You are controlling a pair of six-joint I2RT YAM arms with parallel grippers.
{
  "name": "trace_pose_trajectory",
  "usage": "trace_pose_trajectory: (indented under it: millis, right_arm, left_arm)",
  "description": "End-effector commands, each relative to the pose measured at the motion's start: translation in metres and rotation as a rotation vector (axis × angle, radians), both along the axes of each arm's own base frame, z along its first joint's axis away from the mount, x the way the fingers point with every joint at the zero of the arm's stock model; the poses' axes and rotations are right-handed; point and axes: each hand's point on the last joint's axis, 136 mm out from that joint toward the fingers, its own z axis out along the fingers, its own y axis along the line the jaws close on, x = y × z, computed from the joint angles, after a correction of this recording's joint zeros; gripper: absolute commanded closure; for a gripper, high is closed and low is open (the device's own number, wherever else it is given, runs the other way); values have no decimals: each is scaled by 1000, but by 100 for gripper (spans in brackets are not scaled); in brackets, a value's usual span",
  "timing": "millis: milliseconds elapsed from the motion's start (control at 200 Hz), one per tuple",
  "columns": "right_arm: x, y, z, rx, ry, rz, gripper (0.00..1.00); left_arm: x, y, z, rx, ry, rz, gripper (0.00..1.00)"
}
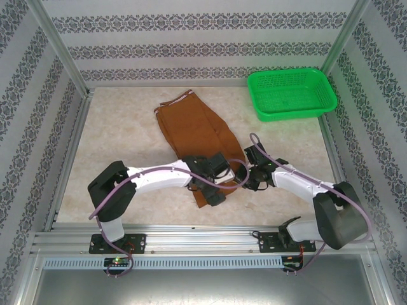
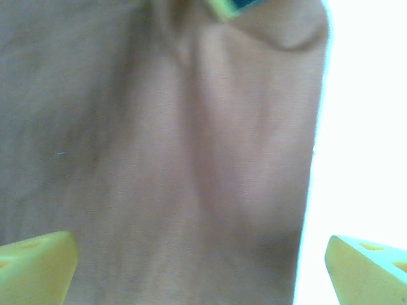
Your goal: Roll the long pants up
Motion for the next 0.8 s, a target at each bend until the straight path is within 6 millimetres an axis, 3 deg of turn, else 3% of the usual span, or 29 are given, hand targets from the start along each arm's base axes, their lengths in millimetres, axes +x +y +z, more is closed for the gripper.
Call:
trace_pose_trajectory:
  millis: [0,190,515,555,580,615,620,634,644,794]
  right_arm:
    - [15,4,19,52,-55,-54,100]
    - [21,15,40,146,-80,-70,100]
    - [21,17,59,212,-95,-81,100]
    - [21,17,59,215,-93,-81,100]
    - [21,17,60,218,-95,-77,100]
    - [21,17,60,216,-96,-73,100]
    - [21,17,60,216,-97,-72,100]
    - [21,18,61,217,-96,-68,100]
    - [21,18,61,216,-96,-66,100]
    - [22,17,62,191,-105,-61,100]
  left_arm:
    - [-4,-12,10,14,-72,-48,0]
    - [1,-6,-8,53,-100,-10,0]
    - [12,10,-64,187,-100,45,0]
    - [13,12,-71,193,-77,47,14]
    - [13,14,-75,198,-64,51,37]
    - [14,16,-79,206,-44,56,59]
    - [14,16,-79,205,-42,56,64]
    - [13,16,-82,207,-29,51,93]
    - [14,16,-82,208,-24,52,100]
    - [11,11,-82,193,9,16,100]
